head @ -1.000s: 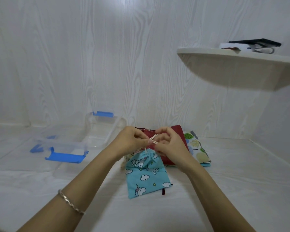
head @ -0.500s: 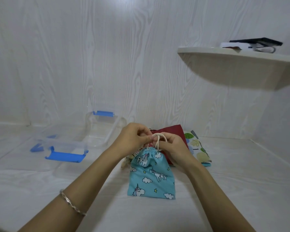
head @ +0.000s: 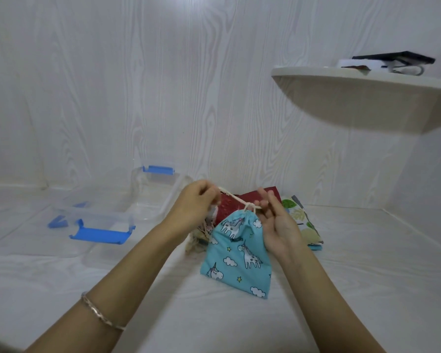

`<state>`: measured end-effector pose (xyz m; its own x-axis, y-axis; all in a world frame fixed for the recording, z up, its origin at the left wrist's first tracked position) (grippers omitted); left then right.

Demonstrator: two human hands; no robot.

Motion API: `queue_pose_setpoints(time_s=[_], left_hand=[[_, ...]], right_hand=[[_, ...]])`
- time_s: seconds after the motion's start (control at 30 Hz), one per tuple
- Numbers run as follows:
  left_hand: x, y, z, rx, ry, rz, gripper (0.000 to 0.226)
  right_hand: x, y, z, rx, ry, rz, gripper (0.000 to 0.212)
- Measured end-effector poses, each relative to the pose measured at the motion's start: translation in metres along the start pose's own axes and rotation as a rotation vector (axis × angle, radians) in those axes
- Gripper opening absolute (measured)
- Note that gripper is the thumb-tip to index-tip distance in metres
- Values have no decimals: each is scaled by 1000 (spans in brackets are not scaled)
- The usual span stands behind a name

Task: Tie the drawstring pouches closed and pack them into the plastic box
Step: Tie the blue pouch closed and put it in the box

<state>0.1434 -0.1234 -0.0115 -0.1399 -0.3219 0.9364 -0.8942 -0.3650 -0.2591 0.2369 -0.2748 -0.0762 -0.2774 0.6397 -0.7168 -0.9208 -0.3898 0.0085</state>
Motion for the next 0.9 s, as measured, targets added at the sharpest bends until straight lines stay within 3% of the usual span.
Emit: queue_pose_setpoints(time_s=[0.07,0.13,0.23,0.3,0.37,0.47,0.53,0.6,0.67,0.73,0.9], left_hand=[[-11,1,5,0,421,-128,29],[-15,3,11,-3,594,-182,28],[-11,4,20,-47,381,-125,20],[0,2,23,-49,271,-61,19],[6,-2,23,-25,176,-24,19],[-3,-6,30,-124,87,-77,26],[-13,0,42,-262,96,-131,24],[-19,5,45,-290,100,-143,18],[-26,5,41,-250,131,-150,44],[-29,5,35,-216,158,-160,55],[-27,4,27,-187,28,-125,36]], right_hand=[[6,0,-9,38,67,39,22],[5,1,-9,25,316,37,22],[-1,9,12,-99,965,-31,28],[4,16,26,-186,1194,-12,31],[13,24,38,-289,1245,60,27],[19,29,45,-401,1246,52,45],[13,27,45,-363,1183,-1,45],[6,25,40,-293,1108,-45,42],[3,24,36,-259,1023,-56,37],[4,22,32,-241,923,-45,33],[-7,18,28,-151,870,-154,13]])
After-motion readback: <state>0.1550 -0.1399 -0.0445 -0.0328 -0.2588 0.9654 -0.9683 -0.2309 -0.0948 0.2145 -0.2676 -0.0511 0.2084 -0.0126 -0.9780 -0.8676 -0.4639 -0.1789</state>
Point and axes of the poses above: each hand's wrist, its own y-axis away from the middle knuckle, its own z-axis out of the palm, x = y × z, the point moved 10 cm from there along -y, towards the middle knuckle, and after that the axes turned 1 degree about -z, right-handed, at the moved point
